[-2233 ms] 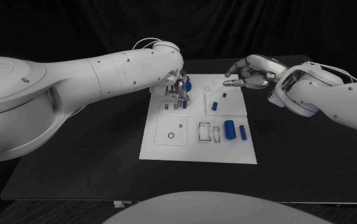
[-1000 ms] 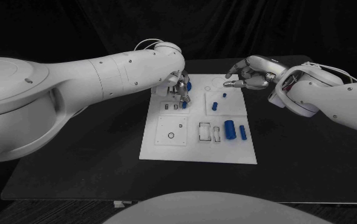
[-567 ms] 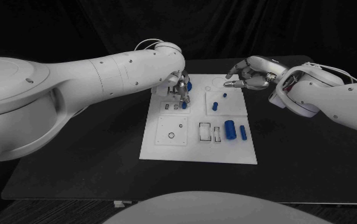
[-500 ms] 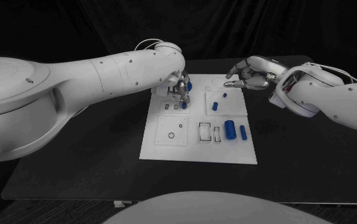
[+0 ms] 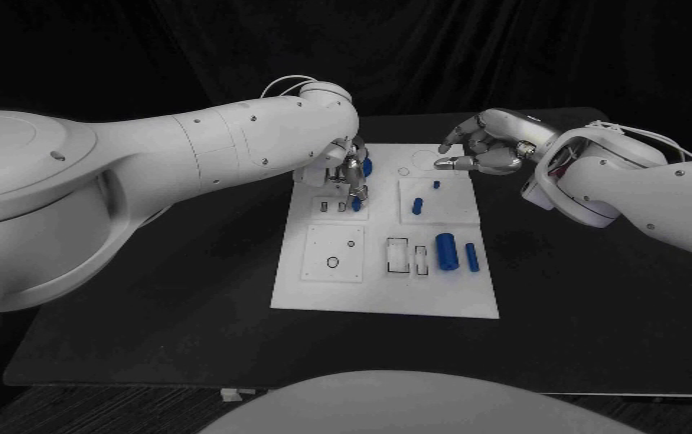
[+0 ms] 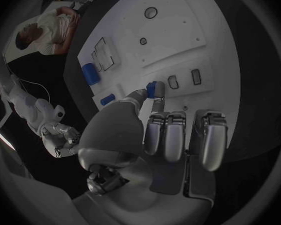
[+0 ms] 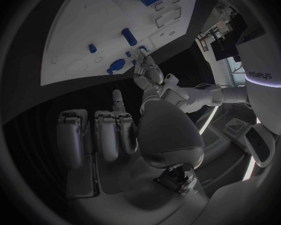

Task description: Assemble the parts on the task board

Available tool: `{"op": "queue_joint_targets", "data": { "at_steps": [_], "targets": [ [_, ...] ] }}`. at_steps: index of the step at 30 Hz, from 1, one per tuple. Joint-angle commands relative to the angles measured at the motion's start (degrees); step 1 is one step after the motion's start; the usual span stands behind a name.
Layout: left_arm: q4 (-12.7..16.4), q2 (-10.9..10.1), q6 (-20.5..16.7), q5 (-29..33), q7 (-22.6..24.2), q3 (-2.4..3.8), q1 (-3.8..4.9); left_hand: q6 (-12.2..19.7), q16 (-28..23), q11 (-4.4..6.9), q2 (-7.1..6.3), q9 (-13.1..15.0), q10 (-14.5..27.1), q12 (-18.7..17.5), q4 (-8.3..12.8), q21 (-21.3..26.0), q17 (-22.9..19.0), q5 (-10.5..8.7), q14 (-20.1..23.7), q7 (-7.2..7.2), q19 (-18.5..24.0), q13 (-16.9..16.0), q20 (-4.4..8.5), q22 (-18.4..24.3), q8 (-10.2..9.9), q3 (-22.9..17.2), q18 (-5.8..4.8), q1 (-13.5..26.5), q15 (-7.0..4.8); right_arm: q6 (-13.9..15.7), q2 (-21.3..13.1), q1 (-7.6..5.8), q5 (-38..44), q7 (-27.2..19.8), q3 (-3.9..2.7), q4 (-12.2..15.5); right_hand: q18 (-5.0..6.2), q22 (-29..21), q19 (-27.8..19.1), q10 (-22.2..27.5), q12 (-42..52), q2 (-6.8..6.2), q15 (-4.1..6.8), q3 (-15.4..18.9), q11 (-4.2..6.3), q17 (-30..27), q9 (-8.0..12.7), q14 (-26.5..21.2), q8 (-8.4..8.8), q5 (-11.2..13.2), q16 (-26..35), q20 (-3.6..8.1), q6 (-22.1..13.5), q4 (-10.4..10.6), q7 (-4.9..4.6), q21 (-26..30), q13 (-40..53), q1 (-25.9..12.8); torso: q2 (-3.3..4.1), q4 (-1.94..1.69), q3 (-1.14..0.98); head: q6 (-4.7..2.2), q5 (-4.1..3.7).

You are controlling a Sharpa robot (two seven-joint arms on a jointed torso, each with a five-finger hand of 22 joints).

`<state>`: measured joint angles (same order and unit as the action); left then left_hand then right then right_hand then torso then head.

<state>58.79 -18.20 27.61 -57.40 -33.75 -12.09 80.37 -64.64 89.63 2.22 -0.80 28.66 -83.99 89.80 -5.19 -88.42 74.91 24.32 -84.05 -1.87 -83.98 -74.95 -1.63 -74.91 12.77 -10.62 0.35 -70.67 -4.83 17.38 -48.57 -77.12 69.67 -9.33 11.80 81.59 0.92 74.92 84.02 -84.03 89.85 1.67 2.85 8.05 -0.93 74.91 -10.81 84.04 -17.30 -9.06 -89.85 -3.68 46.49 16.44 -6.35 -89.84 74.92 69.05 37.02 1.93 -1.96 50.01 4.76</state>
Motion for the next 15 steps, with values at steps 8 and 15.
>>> {"op": "queue_joint_targets", "data": {
  "at_steps": [8, 15],
  "targets": [
    [0.65, -0.34, -1.15, 0.39, 0.12, 0.05, -0.14, 1.67, 0.37, 0.56, -1.47, 7.68, -6.01, 0.2, 9.27, 0.38, 15.09, 2.37, -5.95, 0.19, -4.32, -15.05, 0.71, -12.43, 4.02, -13.06, 0.38, 3.03, -0.73, -0.33, -0.09, 0.13, 0.04, 0.95, -0.04, -0.07, -0.84, 14.98, 5.82, -5.97, 0.15, 0.44, -0.47, 0.45, -0.29, 15.09, -0.08, 5.96, -0.19, 0.15, -0.15, -0.22, 0.45, -0.01, -0.05, 0.1, 15.08, 0.26, -0.01, -0.01, -0.01, -0.01, 0.0],
    [1.49, -1.34, -2.81, 0.39, -0.26, 0.05, -0.13, 2.16, 0.37, 0.41, -1.7, 9.12, -6.01, 0.2, 10.41, 0.45, 15.09, 2.58, -5.95, 0.12, -4.29, -15.05, 0.7, -12.38, 4.58, -15.04, 0.41, 3.54, -0.69, -0.29, -0.18, 0.16, 0.04, 0.95, -0.04, -0.12, -0.84, 14.98, 5.82, -5.97, 0.15, 0.44, -0.47, 0.45, -0.29, 15.09, -0.08, 5.96, -0.19, 0.15, -0.15, -0.22, 0.45, -0.01, -0.05, 0.1, 15.08, 0.26, -0.07, 0.03, 0.0, -0.01, 0.18]
  ]
}}
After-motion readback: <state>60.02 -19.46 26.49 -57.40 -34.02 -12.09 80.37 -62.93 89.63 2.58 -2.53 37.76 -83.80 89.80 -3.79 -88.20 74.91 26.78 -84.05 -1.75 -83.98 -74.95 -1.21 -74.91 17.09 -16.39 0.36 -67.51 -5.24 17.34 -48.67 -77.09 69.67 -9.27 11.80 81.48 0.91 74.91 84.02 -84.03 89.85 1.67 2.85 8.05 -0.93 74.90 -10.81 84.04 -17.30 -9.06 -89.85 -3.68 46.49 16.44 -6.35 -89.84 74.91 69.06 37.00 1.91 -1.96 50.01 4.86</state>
